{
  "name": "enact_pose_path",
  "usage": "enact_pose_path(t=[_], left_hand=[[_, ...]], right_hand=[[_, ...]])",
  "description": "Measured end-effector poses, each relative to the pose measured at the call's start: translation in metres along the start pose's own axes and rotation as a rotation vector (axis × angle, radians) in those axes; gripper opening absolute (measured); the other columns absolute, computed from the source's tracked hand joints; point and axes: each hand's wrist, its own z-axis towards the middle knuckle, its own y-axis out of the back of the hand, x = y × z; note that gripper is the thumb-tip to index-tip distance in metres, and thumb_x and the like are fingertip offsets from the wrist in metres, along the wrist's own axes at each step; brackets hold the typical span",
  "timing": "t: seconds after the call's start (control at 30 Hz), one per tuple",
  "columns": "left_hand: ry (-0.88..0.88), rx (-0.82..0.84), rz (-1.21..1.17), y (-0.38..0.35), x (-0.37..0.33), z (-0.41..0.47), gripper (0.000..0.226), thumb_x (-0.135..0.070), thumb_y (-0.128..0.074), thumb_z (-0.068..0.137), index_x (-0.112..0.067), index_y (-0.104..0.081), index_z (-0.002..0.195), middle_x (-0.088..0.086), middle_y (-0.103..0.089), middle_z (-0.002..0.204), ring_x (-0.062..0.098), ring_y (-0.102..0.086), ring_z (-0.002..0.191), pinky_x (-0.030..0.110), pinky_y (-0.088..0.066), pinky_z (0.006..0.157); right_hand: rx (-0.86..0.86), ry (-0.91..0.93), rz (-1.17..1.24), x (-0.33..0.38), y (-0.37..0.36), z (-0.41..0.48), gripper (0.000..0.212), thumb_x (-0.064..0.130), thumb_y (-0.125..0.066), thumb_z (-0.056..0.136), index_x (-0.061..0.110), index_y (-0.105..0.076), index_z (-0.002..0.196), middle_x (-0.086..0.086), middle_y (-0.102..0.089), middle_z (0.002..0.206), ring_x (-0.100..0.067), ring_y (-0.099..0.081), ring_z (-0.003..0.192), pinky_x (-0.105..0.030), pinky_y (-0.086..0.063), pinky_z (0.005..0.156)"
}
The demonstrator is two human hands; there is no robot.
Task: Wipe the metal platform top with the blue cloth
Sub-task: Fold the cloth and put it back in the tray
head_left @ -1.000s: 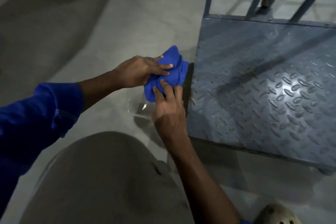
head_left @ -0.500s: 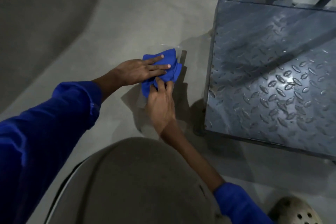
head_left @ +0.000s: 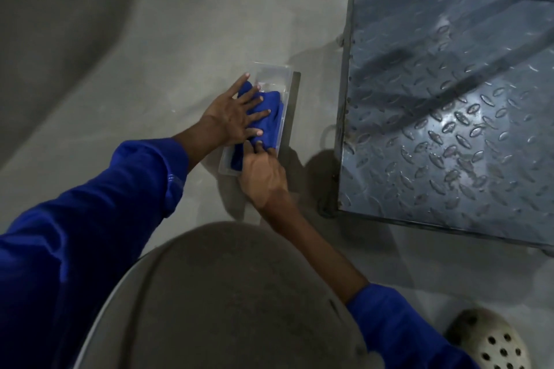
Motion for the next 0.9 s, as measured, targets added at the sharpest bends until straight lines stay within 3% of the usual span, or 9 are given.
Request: enact_pose_path(t=[0.1,0.23,0.33,0.47,0.57,0.63,0.73,0.83,0.9], left_hand=[[-0.012,-0.051,0.01,0.002,0.003,0.001,0.064,-0.061,0.0,0.11,-0.038,0.007,0.168,0.0,0.005,0.181,0.032,0.013,0.166,0.069,0.025,0.122],[-0.031,-0.048,-0.016,0.001,0.005,-0.001,0.061,-0.057,-0.003,0.112,-0.038,0.009,0.168,0.0,0.003,0.181,0.031,0.009,0.167,0.068,0.017,0.127],[0.051,-0.1,-0.004,0.006,0.007,0.0,0.063,-0.051,-0.01,0.114,-0.029,0.004,0.17,0.006,0.0,0.181,0.033,0.008,0.167,0.066,0.02,0.126],[0.173,-0.058,0.019,0.012,-0.007,-0.005,0.07,-0.049,-0.017,0.114,-0.01,-0.01,0.171,0.017,-0.008,0.179,0.039,0.003,0.167,0.063,0.011,0.131],[0.149,0.062,0.012,0.01,-0.024,0.003,0.069,-0.043,-0.01,0.115,0.0,-0.004,0.169,0.018,-0.01,0.179,0.039,-0.002,0.167,0.054,0.024,0.119],[0.118,0.074,-0.057,0.001,-0.028,0.01,0.067,-0.038,-0.013,0.115,0.002,-0.005,0.169,0.019,-0.015,0.178,0.038,-0.006,0.166,0.051,0.023,0.123],[0.101,-0.044,-0.146,-0.013,-0.024,0.024,0.062,-0.025,-0.017,0.114,0.003,-0.008,0.169,0.022,-0.026,0.174,0.042,-0.017,0.164,0.051,0.006,0.135],[0.041,0.004,-0.101,-0.007,-0.016,0.03,0.069,-0.036,-0.02,0.114,-0.004,0.007,0.169,0.017,-0.013,0.179,0.038,-0.01,0.166,0.057,0.006,0.134],[0.037,-0.057,-0.148,-0.002,-0.006,0.026,0.076,-0.038,-0.031,0.111,-0.012,0.007,0.171,0.011,-0.004,0.181,0.034,0.001,0.168,0.062,0.008,0.132]], right_hand=[[-0.116,0.071,-0.134,0.001,-0.001,-0.002,0.048,0.028,-0.049,0.103,0.007,-0.056,0.146,-0.018,-0.055,0.152,-0.036,-0.042,0.146,-0.047,-0.025,0.125],[-0.002,0.094,-0.166,-0.005,-0.002,0.0,0.039,0.027,-0.045,0.104,0.011,-0.065,0.134,-0.012,-0.07,0.133,-0.03,-0.056,0.134,-0.043,-0.009,0.13],[-0.094,0.102,-0.127,-0.008,0.003,0.0,0.039,0.031,-0.054,0.099,0.014,-0.067,0.132,-0.009,-0.071,0.129,-0.028,-0.058,0.13,-0.044,-0.011,0.13],[-0.108,0.1,-0.138,-0.011,0.01,-0.002,0.034,0.03,-0.057,0.098,0.015,-0.07,0.126,-0.008,-0.071,0.123,-0.028,-0.056,0.129,-0.049,-0.013,0.131],[-0.066,0.11,-0.161,-0.013,0.015,-0.003,0.029,0.03,-0.053,0.1,0.017,-0.072,0.118,-0.006,-0.075,0.111,-0.027,-0.06,0.123,-0.053,-0.006,0.132],[-0.006,0.134,-0.212,-0.014,0.016,-0.003,0.031,0.031,-0.049,0.102,0.019,-0.073,0.117,-0.006,-0.077,0.109,-0.028,-0.063,0.122,-0.052,-0.002,0.133],[0.069,0.155,-0.264,-0.015,0.021,-0.001,0.036,0.028,-0.041,0.107,0.017,-0.073,0.119,-0.005,-0.078,0.115,-0.027,-0.065,0.121,-0.049,-0.002,0.132],[0.111,0.183,-0.28,-0.016,0.024,0.002,0.036,0.029,-0.039,0.11,0.016,-0.071,0.119,-0.005,-0.077,0.116,-0.026,-0.065,0.121,-0.053,-0.002,0.131],[0.094,0.194,-0.215,-0.017,0.024,0.003,0.033,0.029,-0.044,0.107,0.017,-0.07,0.122,-0.005,-0.075,0.12,-0.025,-0.062,0.124,-0.052,-0.006,0.131]])
